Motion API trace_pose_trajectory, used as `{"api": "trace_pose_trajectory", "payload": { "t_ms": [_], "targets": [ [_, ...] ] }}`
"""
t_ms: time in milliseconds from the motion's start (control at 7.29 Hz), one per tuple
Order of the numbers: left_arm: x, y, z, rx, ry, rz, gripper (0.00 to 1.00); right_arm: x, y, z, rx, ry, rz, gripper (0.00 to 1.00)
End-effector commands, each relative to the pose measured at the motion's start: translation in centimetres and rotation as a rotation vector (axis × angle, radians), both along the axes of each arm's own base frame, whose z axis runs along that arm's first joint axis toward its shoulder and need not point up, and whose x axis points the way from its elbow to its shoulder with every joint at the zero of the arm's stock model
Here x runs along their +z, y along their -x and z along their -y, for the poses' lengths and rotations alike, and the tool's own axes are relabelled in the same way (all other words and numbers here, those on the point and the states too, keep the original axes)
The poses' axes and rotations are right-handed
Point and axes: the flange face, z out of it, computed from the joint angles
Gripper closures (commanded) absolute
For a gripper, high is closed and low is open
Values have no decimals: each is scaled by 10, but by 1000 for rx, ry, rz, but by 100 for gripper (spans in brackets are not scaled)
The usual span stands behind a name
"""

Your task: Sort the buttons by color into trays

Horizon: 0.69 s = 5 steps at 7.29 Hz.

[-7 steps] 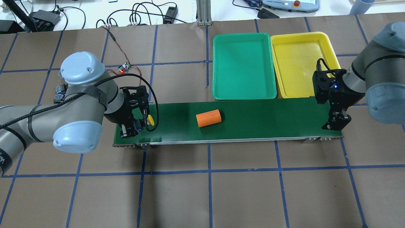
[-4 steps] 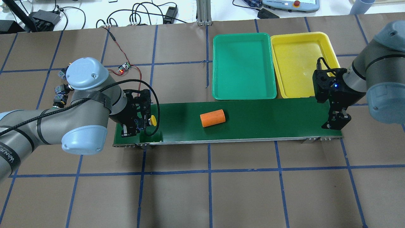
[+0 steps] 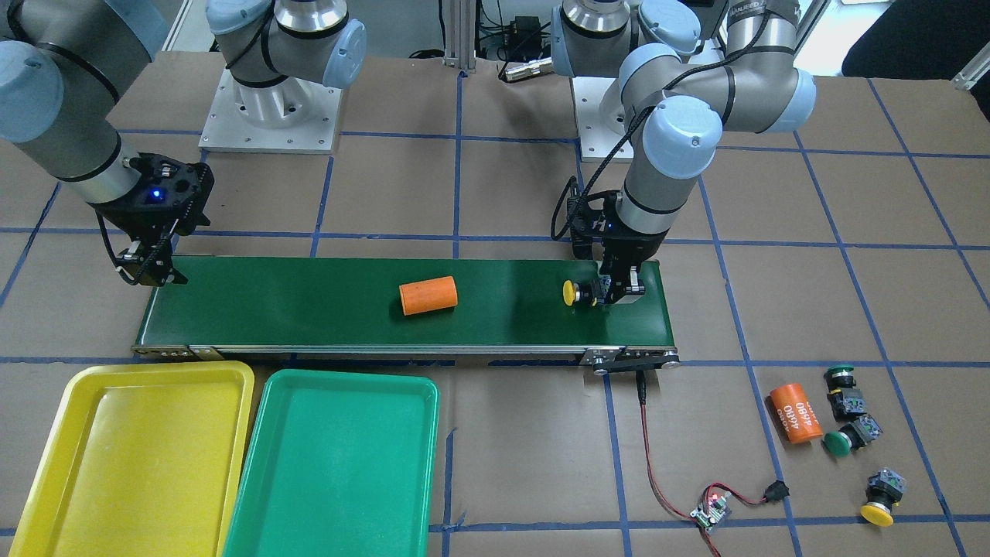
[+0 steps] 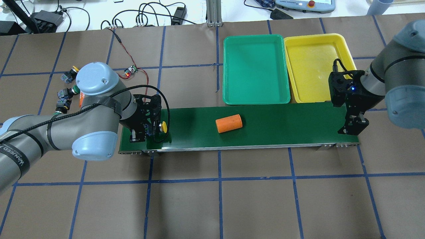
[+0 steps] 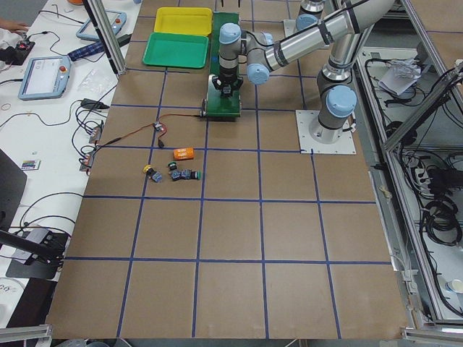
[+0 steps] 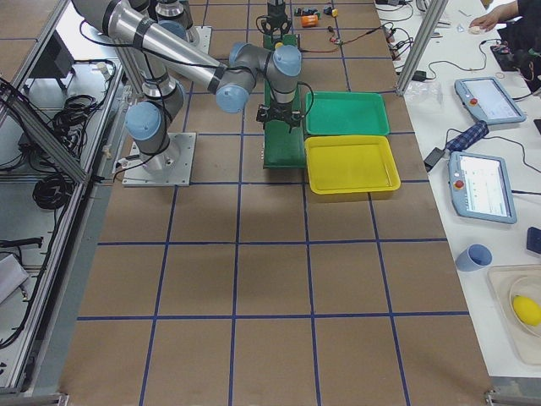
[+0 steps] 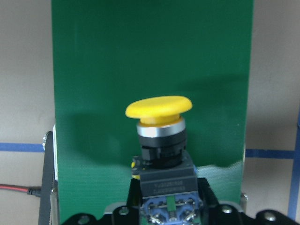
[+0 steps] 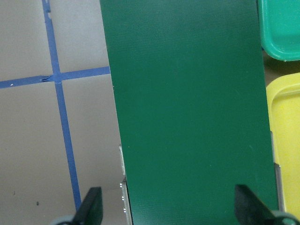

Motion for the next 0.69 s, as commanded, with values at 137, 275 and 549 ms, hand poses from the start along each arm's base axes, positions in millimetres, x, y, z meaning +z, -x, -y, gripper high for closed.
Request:
{"api": "trace_pose_trajectory", "payload": {
  "t_ms": [137,275,549],
  "targets": [
    [25,1,-3,72,48,0,0,-1,0,1,9,-2,1,0],
    [46,-4,1,89,91,-4,0,-1,0,1,8,-1,2,0],
    [47,-63,37,350,79,-5,0,0,0,0,9,1,0,0]
  ]
}}
